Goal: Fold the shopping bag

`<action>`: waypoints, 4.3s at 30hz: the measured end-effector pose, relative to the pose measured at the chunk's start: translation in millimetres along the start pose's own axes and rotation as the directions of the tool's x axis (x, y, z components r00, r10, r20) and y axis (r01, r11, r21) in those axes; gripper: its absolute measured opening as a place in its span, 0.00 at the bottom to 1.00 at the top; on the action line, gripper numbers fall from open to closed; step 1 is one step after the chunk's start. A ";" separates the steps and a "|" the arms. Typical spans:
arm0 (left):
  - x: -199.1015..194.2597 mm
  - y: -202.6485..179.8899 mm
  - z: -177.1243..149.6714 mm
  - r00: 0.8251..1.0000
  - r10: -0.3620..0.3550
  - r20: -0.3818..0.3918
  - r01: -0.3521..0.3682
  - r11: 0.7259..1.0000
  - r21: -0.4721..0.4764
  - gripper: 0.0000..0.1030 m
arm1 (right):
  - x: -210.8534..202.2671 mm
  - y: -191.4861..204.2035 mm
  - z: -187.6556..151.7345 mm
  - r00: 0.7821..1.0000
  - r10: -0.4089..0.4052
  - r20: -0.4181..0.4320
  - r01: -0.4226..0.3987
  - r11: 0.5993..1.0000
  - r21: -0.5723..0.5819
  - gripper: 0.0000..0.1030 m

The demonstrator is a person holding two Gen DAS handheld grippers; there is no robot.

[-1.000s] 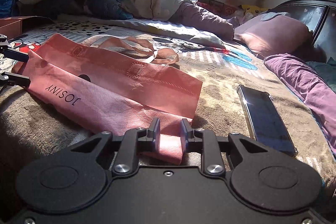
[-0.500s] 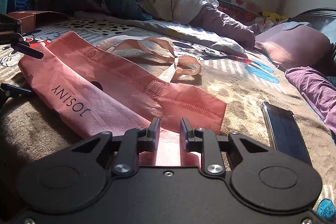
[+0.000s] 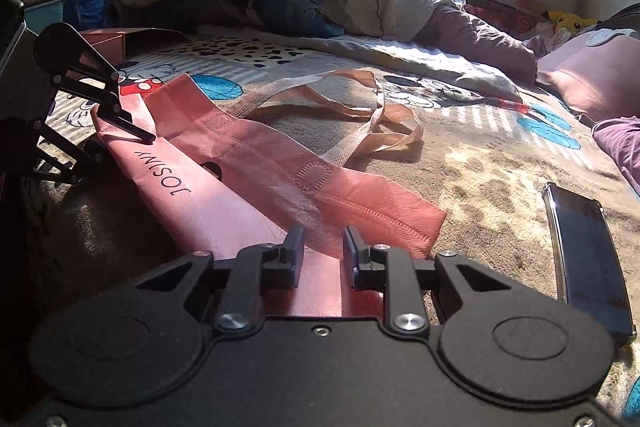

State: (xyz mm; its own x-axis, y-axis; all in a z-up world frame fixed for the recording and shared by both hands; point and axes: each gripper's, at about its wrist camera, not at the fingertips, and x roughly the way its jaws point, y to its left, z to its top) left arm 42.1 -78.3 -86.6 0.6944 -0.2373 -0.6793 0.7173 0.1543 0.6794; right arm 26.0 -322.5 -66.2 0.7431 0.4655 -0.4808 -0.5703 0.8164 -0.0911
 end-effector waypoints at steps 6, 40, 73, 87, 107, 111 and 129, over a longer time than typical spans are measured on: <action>-3.8 1.2 1.0 1.000 -0.027 -0.001 0.027 0.999 0.031 0.17 | -21.0 28.7 -19.5 0.997 0.074 0.005 -0.069 0.958 -0.280 0.60; -15.3 97.0 -119.0 0.811 -0.334 0.481 0.511 0.804 -0.303 0.23 | 14.8 -81.8 -24.3 0.937 0.335 0.099 -0.349 0.879 0.324 0.32; 8.9 84.6 -105.9 0.995 0.075 0.059 0.046 0.172 -0.984 0.51 | 18.3 -86.6 -18.1 0.999 0.028 0.024 -0.037 0.651 0.759 0.28; 7.2 37.1 -26.3 0.935 0.336 -0.118 -0.326 0.677 -0.659 0.68 | 33.7 -7.7 19.3 0.913 -0.394 -0.108 0.400 0.915 0.045 0.55; 36.6 48.5 4.3 0.986 0.144 0.083 -0.014 0.569 -0.822 0.70 | 72.3 8.1 35.2 0.983 -0.165 -0.085 0.173 0.981 0.088 0.33; 28.2 56.9 -29.7 0.988 0.114 0.105 0.025 0.548 -0.836 0.70 | 59.8 -6.6 25.6 0.983 -0.167 -0.077 0.176 0.977 0.120 0.22; 7.3 47.3 -64.6 0.983 0.178 0.052 -0.042 0.487 -0.873 0.70 | 31.6 -18.4 8.2 0.969 -0.235 -0.075 0.245 0.953 0.180 0.21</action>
State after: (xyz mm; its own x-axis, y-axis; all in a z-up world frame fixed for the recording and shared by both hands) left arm 84.7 -10.8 -77.3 0.8070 -0.2560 -0.5322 0.3695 0.9218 0.1170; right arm 62.9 -320.0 -72.5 0.8280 0.2333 -0.5099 -0.2979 0.9534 -0.0475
